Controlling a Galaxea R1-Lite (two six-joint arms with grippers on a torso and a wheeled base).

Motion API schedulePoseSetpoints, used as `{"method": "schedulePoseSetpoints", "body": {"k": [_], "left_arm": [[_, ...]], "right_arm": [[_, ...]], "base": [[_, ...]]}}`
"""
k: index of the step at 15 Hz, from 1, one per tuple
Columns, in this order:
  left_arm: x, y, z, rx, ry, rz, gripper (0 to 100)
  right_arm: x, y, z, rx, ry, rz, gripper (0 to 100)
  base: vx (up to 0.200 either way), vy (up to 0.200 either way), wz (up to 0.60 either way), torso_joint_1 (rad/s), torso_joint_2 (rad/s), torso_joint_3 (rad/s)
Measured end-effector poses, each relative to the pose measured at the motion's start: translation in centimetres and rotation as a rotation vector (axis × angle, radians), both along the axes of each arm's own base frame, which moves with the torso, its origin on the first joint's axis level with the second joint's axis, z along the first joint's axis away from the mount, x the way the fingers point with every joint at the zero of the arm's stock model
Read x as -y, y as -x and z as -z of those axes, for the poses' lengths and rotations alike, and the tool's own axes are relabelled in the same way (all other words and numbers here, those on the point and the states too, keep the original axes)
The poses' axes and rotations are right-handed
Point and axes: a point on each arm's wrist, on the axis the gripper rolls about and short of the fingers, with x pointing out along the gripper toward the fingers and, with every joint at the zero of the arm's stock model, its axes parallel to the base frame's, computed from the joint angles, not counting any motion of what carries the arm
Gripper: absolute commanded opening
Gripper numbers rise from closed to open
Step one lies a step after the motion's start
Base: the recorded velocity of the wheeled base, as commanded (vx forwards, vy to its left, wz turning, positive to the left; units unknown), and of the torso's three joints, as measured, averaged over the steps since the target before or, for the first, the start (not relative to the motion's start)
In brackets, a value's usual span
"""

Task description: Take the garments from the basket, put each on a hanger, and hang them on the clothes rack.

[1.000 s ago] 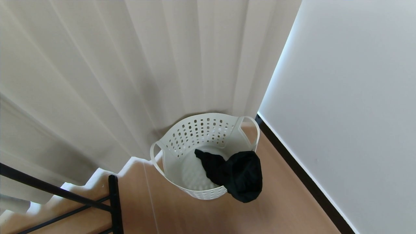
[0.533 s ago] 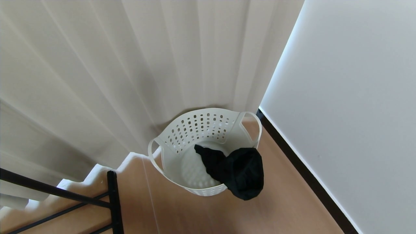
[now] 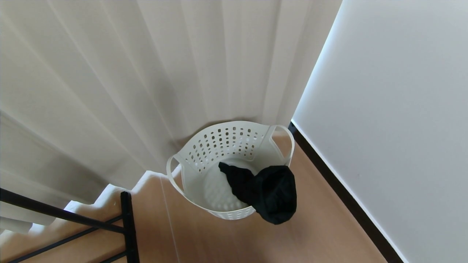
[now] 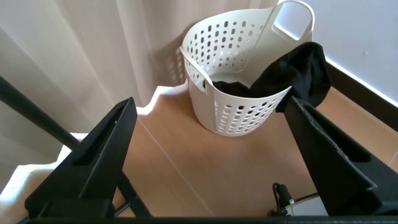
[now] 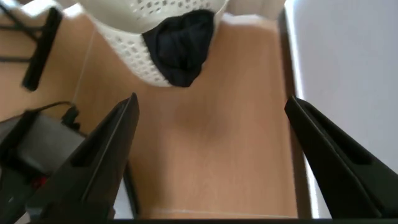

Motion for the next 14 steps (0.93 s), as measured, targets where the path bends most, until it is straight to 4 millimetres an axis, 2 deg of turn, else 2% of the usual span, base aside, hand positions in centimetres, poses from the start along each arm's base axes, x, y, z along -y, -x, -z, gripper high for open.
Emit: {"method": "schedulePoseSetpoints", "body": {"k": [3,5,8,10,14], "left_arm": [[0.0,0.0,0.0,0.000,0.000,0.000,100],[0.0,0.0,0.0,0.000,0.000,0.000,100],[0.0,0.0,0.0,0.000,0.000,0.000,100],[0.0,0.0,0.0,0.000,0.000,0.000,100],[0.0,0.0,0.0,0.000,0.000,0.000,100]], "right_arm": [[-0.4,-1.7,-2.5,-0.092,0.031,-0.105,100],[-1.1,-3.8,-4.9,-0.147,0.067,-0.160,100],[-3.3,-9.1,-9.0,-0.172,0.184,-0.236,100],[-5.4,-13.3,-11.2,-0.166,0.270,-0.265,100],[-10.3,-21.8,-13.2,-0.149,0.405,-0.268,100]], "base": [[0.000,0.000,0.00,0.000,0.00,0.000],[0.000,0.000,0.00,0.000,0.00,0.000],[0.000,0.000,0.00,0.000,0.00,0.000],[0.000,0.000,0.00,0.000,0.00,0.000],[0.000,0.000,0.00,0.000,0.00,0.000]]}}
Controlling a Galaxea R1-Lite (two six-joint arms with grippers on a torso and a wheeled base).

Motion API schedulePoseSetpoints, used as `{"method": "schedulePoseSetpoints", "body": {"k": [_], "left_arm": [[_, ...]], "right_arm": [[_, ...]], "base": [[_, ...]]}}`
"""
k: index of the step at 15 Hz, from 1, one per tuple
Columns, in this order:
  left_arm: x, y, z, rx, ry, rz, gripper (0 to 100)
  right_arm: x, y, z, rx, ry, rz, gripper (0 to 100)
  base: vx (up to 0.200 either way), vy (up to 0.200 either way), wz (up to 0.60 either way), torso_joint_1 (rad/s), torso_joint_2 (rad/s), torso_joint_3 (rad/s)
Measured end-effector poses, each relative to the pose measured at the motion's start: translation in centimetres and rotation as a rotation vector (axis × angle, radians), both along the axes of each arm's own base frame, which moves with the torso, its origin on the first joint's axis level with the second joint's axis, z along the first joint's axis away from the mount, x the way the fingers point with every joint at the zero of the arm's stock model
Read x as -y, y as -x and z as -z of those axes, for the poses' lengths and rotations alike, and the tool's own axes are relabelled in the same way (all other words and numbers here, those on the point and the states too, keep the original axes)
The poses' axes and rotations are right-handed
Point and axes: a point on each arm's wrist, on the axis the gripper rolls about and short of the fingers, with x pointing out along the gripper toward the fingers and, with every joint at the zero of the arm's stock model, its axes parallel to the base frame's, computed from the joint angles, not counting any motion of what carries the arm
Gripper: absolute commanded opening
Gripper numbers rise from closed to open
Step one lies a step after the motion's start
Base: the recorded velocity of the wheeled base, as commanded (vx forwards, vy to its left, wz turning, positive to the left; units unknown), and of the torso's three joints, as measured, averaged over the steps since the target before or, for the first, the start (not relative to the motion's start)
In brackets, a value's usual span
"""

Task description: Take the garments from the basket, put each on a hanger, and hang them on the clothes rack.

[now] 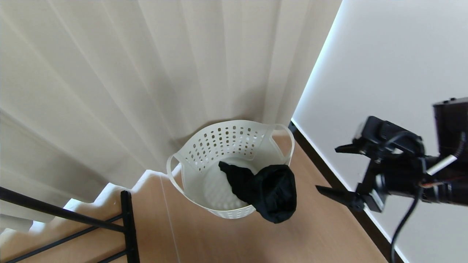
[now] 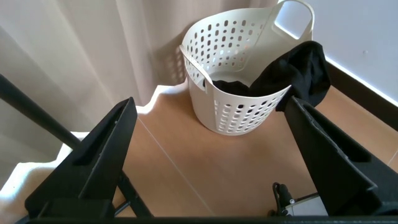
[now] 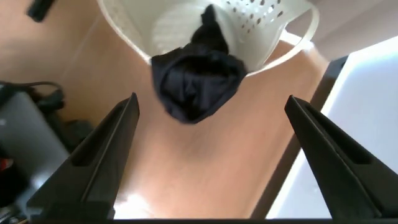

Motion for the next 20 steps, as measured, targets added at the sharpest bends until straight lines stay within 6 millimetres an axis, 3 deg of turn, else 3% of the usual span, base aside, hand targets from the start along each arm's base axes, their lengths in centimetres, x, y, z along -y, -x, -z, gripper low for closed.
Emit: {"method": "schedulePoseSetpoints", "body": {"k": [4,8,15,20], "left_arm": [[0.0,0.0,0.0,0.000,0.000,0.000,100],[0.0,0.0,0.0,-0.001,0.000,0.000,100],[0.0,0.0,0.0,0.000,0.000,0.000,100],[0.0,0.0,0.0,0.000,0.000,0.000,100]], "right_arm": [[-5.3,-8.3,0.8,0.055,0.144,0.051,100],[-8.6,-14.4,5.2,0.030,0.288,0.143,100],[-9.6,-18.4,10.2,-0.034,0.336,0.169,100],[-9.6,-19.4,12.0,-0.063,0.343,0.164,100]], "base": [[0.000,0.000,0.00,0.000,0.00,0.000],[0.000,0.000,0.00,0.000,0.00,0.000],[0.000,0.000,0.00,0.000,0.00,0.000],[0.000,0.000,0.00,0.000,0.00,0.000]]}}
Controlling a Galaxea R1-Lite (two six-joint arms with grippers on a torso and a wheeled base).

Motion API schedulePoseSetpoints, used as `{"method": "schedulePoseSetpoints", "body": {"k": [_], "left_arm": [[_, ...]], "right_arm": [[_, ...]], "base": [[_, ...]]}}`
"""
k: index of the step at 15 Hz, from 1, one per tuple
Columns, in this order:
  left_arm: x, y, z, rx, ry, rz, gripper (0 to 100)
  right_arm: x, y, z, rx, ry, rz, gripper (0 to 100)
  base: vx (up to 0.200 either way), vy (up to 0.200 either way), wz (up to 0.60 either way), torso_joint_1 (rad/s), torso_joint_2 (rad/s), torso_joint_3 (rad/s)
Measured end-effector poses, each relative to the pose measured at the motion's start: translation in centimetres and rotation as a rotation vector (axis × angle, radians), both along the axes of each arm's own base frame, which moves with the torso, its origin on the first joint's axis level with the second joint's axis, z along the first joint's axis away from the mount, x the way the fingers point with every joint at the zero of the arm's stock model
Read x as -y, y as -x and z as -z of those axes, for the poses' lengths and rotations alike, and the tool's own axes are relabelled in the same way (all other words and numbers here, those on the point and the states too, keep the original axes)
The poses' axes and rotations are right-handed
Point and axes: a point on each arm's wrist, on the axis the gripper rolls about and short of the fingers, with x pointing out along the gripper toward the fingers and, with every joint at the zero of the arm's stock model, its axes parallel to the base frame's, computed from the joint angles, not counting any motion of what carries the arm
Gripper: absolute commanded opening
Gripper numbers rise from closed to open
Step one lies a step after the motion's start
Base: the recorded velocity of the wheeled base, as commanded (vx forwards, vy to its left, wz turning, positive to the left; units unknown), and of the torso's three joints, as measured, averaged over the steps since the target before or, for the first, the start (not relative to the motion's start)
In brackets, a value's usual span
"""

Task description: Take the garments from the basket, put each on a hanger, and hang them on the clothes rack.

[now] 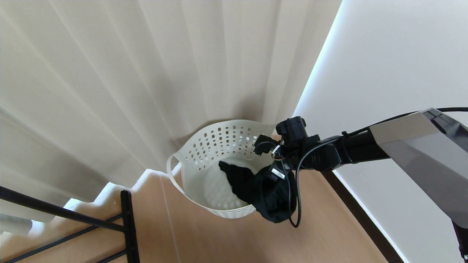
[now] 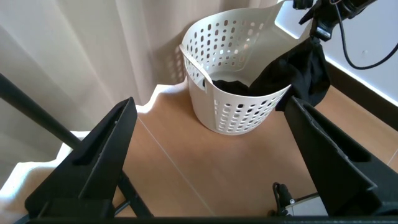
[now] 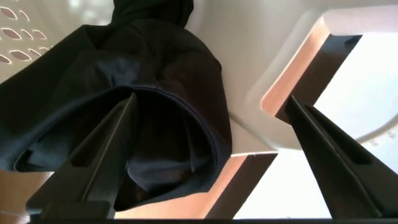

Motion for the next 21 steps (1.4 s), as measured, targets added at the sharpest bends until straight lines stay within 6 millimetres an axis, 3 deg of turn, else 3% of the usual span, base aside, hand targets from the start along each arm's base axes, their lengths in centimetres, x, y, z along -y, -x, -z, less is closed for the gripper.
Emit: {"method": "schedulePoseSetpoints", "body": {"k": [10,21], "left_arm": [[0.0,0.0,0.0,0.000,0.000,0.000,100],[0.0,0.0,0.0,-0.001,0.000,0.000,100]], "right_arm": [[0.8,-0.7,0.8,-0.057,-0.071,-0.119,100],[0.2,-1.2,1.2,0.002,0.143,-0.199,100]], "base": [[0.000,0.000,0.00,0.000,0.00,0.000],[0.000,0.000,0.00,0.000,0.00,0.000]]}}
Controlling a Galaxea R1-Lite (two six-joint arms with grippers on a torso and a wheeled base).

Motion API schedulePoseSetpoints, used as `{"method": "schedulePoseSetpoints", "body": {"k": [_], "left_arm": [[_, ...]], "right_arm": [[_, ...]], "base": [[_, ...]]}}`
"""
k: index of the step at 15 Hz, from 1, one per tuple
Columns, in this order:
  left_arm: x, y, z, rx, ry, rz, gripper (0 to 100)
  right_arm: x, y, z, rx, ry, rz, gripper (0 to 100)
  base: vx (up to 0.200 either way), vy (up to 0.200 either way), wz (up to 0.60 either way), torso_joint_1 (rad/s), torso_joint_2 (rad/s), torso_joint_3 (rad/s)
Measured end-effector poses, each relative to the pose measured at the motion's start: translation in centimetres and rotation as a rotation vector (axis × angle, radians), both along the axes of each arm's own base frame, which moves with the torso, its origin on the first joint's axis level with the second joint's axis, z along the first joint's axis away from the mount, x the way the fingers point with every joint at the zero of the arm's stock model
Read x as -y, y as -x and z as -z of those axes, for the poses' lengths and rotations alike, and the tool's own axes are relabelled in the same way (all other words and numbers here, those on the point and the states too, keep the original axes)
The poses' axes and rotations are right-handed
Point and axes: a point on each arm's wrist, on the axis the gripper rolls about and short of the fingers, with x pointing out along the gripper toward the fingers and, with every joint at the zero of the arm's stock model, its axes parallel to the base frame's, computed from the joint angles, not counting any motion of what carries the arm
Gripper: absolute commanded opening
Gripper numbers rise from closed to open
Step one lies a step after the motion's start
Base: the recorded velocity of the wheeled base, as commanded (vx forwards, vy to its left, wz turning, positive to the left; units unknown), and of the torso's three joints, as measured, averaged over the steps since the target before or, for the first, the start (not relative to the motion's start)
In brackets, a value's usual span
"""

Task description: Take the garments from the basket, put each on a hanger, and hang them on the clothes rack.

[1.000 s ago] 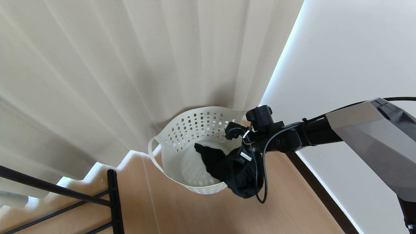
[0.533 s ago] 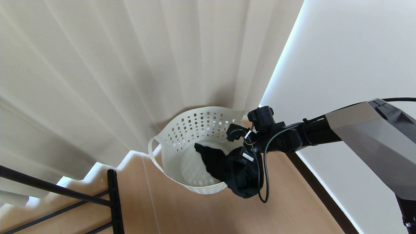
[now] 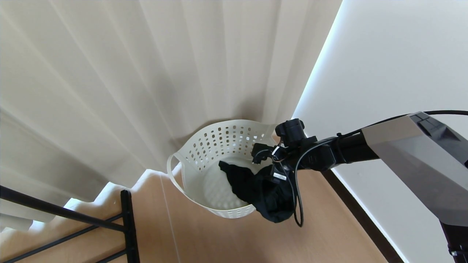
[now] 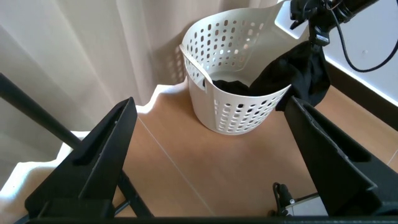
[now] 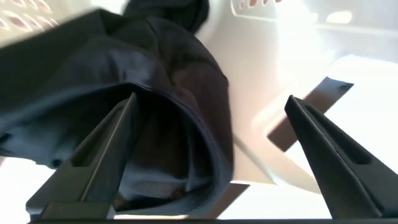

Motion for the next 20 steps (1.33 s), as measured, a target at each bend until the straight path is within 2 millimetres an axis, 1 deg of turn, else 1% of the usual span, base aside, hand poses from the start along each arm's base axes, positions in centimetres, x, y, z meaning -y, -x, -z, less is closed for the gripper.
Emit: {"method": "schedulePoseSetpoints", "body": {"k": [5,8,9,17,20], "left_arm": [[0.0,0.0,0.0,0.000,0.000,0.000,100],[0.0,0.0,0.0,0.001,0.000,0.000,100],[0.0,0.0,0.0,0.000,0.000,0.000,100],[0.0,0.0,0.0,-0.001,0.000,0.000,100],[0.0,0.0,0.0,-0.001,0.000,0.000,100]], "right_arm": [[-0.4,-1.4,1.2,0.021,0.032,0.032,100],[-0.6,-2.1,1.6,0.032,0.027,0.036,100],[-0.5,-2.3,1.7,0.032,0.027,0.040,0],[0.2,-2.5,2.3,-0.019,0.053,0.057,0],[0.6,-2.4,2.0,-0.027,0.047,0.072,0]], "base": [[0.000,0.000,0.00,0.000,0.00,0.000],[0.000,0.000,0.00,0.000,0.00,0.000],[0.000,0.000,0.00,0.000,0.00,0.000],[0.000,0.000,0.00,0.000,0.00,0.000],[0.000,0.000,0.00,0.000,0.00,0.000]]}}
